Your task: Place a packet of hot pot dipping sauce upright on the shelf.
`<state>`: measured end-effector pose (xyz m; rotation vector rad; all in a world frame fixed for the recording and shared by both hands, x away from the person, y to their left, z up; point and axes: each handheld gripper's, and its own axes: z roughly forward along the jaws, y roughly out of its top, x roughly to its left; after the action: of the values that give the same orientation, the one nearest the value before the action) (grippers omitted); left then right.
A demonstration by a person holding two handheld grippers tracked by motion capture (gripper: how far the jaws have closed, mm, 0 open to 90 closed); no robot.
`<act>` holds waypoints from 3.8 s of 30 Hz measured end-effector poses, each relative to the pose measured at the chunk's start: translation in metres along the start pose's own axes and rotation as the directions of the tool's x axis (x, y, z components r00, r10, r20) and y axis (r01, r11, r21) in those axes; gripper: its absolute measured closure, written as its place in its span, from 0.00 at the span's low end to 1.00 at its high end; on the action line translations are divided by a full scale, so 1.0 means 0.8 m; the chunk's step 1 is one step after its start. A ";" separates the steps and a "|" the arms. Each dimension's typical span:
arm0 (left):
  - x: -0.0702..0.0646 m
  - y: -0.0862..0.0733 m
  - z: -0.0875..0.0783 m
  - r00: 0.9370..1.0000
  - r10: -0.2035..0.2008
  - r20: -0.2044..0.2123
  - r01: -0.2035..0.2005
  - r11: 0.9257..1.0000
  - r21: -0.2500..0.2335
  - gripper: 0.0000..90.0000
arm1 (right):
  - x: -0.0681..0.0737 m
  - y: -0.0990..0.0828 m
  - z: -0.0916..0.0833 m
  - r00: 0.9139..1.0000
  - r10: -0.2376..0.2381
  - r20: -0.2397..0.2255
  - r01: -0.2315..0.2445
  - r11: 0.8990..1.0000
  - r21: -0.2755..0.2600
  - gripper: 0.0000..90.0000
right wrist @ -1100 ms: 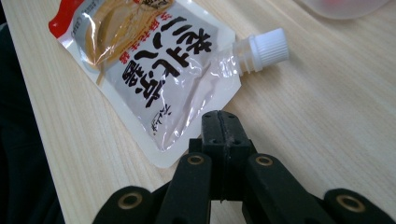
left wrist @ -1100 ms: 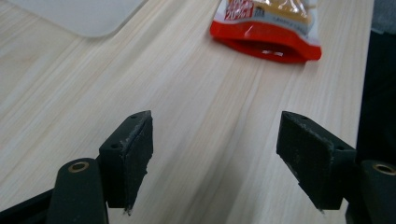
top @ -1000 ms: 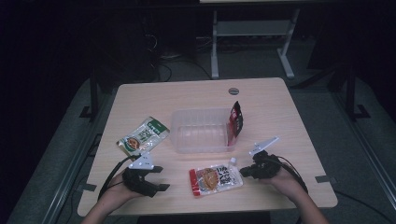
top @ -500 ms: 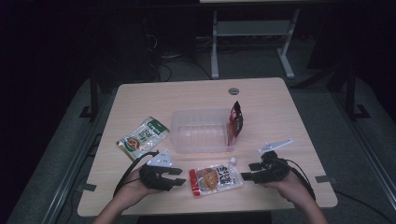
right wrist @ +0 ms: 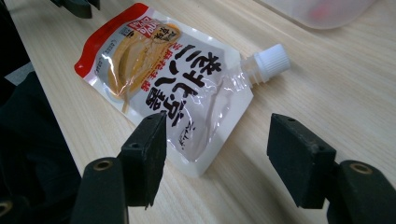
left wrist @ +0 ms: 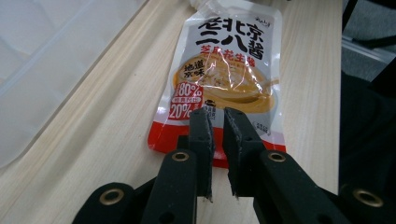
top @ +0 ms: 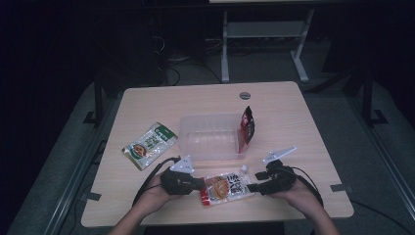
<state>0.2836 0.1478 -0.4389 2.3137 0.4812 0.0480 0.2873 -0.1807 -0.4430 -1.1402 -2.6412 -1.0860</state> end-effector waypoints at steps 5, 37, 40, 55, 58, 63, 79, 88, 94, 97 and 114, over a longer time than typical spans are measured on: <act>-0.001 -0.001 0.004 1.000 -0.009 -0.022 0.009 1.000 -0.009 0.96 | 0.000 -0.001 0.007 1.000 0.005 -0.008 -0.005 1.000 0.016 0.40; -0.005 -0.010 0.029 0.999 0.038 -0.021 -0.037 0.997 0.068 1.00 | -0.002 0.001 0.031 0.995 0.016 -0.095 -0.013 0.999 0.029 0.43; -0.005 -0.010 0.030 0.999 0.033 -0.019 -0.032 0.998 0.063 1.00 | -0.006 0.004 0.033 0.993 0.033 -0.110 -0.031 0.999 0.020 0.45; -0.004 -0.011 0.029 0.999 0.031 -0.017 -0.030 0.998 0.058 1.00 | -0.016 0.012 0.046 0.977 0.013 -0.214 -0.004 0.999 0.041 0.73; -0.004 -0.011 0.030 0.999 0.030 -0.018 -0.029 0.998 0.057 1.00 | -0.015 0.011 0.047 0.977 -0.008 -0.212 0.017 0.999 0.043 0.79; -0.005 -0.011 0.030 0.999 0.032 -0.018 -0.031 0.998 0.057 1.00 | -0.009 0.013 0.042 0.976 -0.064 -0.207 0.068 0.998 0.015 0.92; -0.002 -0.012 0.026 1.000 0.007 -0.003 -0.007 0.998 0.064 1.00 | 0.010 0.021 0.023 0.951 -0.149 -0.272 0.123 0.986 -0.111 0.99; -0.007 -0.008 0.022 1.000 0.019 0.008 -0.019 0.999 0.040 1.00 | 0.029 0.029 0.014 0.928 -0.191 -0.319 0.131 0.971 -0.200 1.00; -0.011 -0.004 0.020 0.999 0.023 0.030 -0.024 1.000 0.005 0.98 | 0.039 0.036 0.006 0.921 -0.220 -0.321 0.138 0.956 -0.260 1.00; -0.014 -0.001 0.020 0.998 0.033 0.045 -0.032 0.999 -0.008 0.97 | 0.042 0.039 0.002 0.919 -0.224 -0.324 0.131 0.949 -0.286 1.00; -0.028 0.006 0.013 0.994 0.050 0.093 -0.046 0.998 -0.049 0.89 | 0.051 0.044 -0.010 0.913 -0.262 -0.313 0.141 0.922 -0.360 1.00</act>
<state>0.2667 0.1296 -0.4405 2.2701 0.3732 -0.0258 0.2792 -0.1443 -0.4034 -0.6227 -2.3843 -1.6489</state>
